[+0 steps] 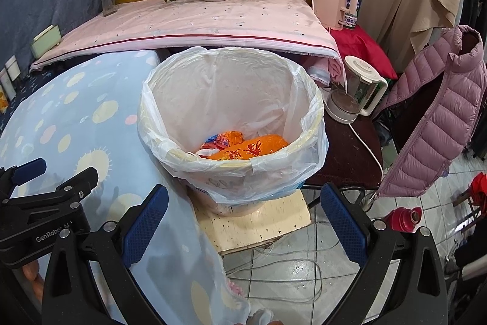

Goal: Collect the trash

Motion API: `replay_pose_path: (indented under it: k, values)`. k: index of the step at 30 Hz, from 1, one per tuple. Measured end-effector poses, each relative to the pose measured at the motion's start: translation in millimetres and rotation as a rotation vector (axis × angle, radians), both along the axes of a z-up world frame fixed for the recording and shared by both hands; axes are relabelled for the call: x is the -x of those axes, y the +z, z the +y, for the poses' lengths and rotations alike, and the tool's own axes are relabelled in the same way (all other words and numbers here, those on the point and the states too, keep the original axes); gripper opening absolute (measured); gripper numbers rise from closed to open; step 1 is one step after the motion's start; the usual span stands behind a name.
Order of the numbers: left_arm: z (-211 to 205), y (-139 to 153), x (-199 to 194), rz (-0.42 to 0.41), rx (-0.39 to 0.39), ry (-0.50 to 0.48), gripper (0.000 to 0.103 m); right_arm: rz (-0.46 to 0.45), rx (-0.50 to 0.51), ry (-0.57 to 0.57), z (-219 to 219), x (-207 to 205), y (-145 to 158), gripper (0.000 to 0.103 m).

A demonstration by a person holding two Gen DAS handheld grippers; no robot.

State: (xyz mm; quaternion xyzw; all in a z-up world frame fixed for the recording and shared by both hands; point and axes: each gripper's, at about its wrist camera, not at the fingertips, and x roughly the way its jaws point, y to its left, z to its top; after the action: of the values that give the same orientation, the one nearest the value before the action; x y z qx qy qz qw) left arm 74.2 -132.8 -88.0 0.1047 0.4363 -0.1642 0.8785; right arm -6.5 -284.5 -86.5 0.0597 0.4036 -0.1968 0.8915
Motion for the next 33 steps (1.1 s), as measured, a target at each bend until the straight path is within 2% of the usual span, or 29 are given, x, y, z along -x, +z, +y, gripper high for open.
replay_pose_path:
  k: [33]
  values:
    - [0.8, -2.0, 3.7, 0.000, -0.006, 0.001, 0.091, -0.001, 0.000, 0.003, 1.0, 0.1, 0.2, 0.097]
